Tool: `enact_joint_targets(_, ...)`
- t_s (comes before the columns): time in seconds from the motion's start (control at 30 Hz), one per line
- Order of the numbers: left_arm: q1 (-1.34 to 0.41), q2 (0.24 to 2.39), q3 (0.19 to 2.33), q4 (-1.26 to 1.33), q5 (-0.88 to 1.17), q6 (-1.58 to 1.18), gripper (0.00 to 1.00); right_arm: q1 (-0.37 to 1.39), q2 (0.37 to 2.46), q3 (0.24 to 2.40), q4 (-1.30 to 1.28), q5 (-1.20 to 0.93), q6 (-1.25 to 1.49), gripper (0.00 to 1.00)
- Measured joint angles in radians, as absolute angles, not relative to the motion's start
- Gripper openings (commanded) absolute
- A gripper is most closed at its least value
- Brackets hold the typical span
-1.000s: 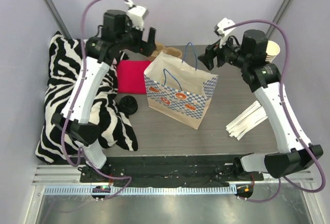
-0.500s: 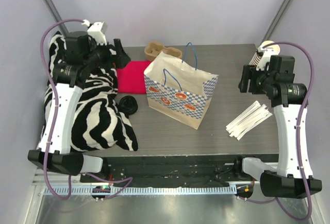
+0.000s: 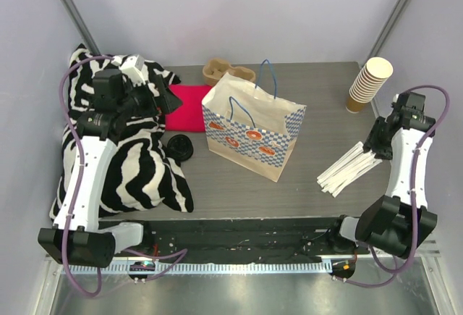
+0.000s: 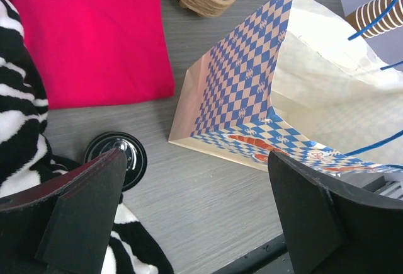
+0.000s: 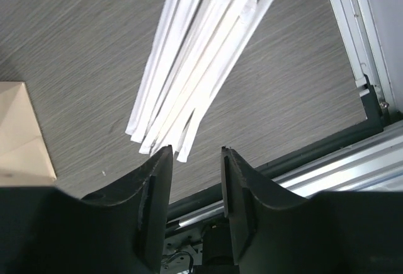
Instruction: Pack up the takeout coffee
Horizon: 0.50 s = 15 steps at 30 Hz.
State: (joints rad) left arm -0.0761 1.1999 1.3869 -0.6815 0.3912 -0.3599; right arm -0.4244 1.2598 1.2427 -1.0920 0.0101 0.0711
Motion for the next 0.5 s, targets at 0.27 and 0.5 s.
enact_joint_targets(0.27,-0.056,1.256,1.377,-0.639,0.445,-0.41,1.0,-0.521,1.394,1.188,-1.034,0.017,0.086,0.38)
enact_joint_targets(0.5,-0.031,1.366,1.446,-0.682,0.53,-0.411,1.0,-0.525,1.387,1.061,-0.95,0.11,0.149,0.25)
